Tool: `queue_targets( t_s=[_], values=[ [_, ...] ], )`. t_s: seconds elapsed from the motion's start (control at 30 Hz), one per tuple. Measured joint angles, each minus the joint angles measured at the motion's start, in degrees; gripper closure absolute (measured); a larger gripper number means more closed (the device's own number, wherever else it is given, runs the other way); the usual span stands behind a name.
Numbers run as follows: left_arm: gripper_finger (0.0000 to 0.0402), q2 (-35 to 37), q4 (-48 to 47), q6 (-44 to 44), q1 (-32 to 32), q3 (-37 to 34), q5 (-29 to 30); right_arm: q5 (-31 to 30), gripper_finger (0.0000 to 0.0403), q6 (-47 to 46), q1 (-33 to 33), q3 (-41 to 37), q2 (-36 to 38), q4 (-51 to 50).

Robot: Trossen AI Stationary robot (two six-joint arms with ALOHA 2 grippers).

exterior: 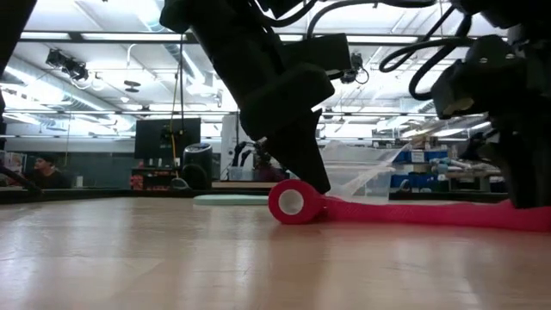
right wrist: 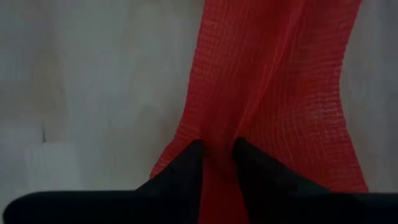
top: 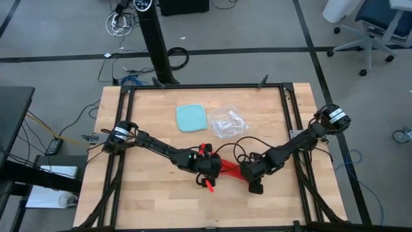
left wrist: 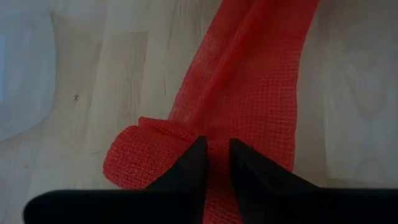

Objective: Roll bandage
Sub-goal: Roll the red bandage

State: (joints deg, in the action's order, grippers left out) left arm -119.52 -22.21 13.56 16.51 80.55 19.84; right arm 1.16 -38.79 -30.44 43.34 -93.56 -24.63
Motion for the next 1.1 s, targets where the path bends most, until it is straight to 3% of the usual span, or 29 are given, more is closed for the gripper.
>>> queue_targets(
  t_s=[0.3,0.57,1.1],
  values=[
    [0.033,0.0,-0.5,-1.3,0.1,-0.1,0.1,1.7,0.0304,-2.1,-3.0,0.1,0.1,-2.0],
    [0.033,0.0,-1.1,-1.6,0.9,-0.1,-0.2,6.9,0.0304,-2.2,-3.7,0.3,0.2,-5.4],
    [0.033,0.0,-2.2,-1.6,2.3,-0.1,-0.9,7.2,0.0305,-2.1,-3.9,0.0,1.7,-8.4]
  ],
)
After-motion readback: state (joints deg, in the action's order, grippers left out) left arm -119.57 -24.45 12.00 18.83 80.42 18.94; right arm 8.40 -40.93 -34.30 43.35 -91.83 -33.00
